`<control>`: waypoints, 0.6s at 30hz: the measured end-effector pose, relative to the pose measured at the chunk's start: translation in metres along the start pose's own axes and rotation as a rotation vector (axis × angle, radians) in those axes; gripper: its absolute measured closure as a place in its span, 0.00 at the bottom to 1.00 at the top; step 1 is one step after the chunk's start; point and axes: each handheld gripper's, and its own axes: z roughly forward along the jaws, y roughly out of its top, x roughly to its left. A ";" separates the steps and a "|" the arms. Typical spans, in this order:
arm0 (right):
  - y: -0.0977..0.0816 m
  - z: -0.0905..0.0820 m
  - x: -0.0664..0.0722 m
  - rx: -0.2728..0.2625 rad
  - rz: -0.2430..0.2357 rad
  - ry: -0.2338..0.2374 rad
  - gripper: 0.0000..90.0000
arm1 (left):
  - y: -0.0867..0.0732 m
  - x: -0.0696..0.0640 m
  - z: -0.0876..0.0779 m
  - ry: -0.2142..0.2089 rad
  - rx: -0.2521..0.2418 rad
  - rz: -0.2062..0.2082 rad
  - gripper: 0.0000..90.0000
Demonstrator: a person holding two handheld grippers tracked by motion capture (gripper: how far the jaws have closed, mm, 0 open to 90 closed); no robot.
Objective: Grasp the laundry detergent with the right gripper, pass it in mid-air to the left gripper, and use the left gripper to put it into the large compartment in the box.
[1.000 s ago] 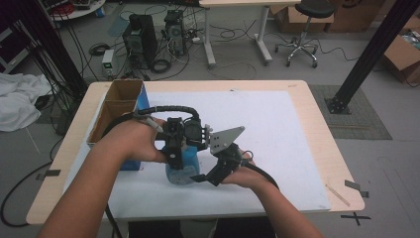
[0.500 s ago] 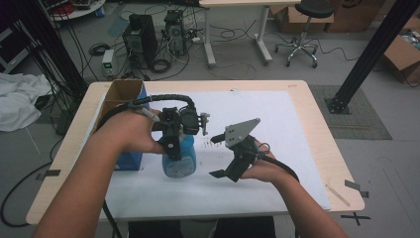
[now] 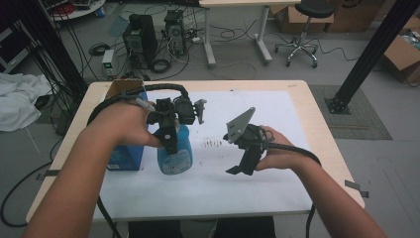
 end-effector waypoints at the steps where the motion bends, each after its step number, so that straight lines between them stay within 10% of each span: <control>1: 0.000 -0.005 -0.001 0.032 0.000 -0.001 0.00 | -0.001 0.001 -0.002 0.002 -0.001 -0.011 0.43; 12: 0.002 -0.049 -0.001 0.243 -0.010 -0.003 0.00 | -0.017 0.019 -0.039 -0.032 0.000 -0.194 0.43; 18: -0.004 -0.054 0.000 0.314 -0.015 0.019 0.00 | -0.029 0.032 -0.060 -0.022 -0.010 -0.382 0.43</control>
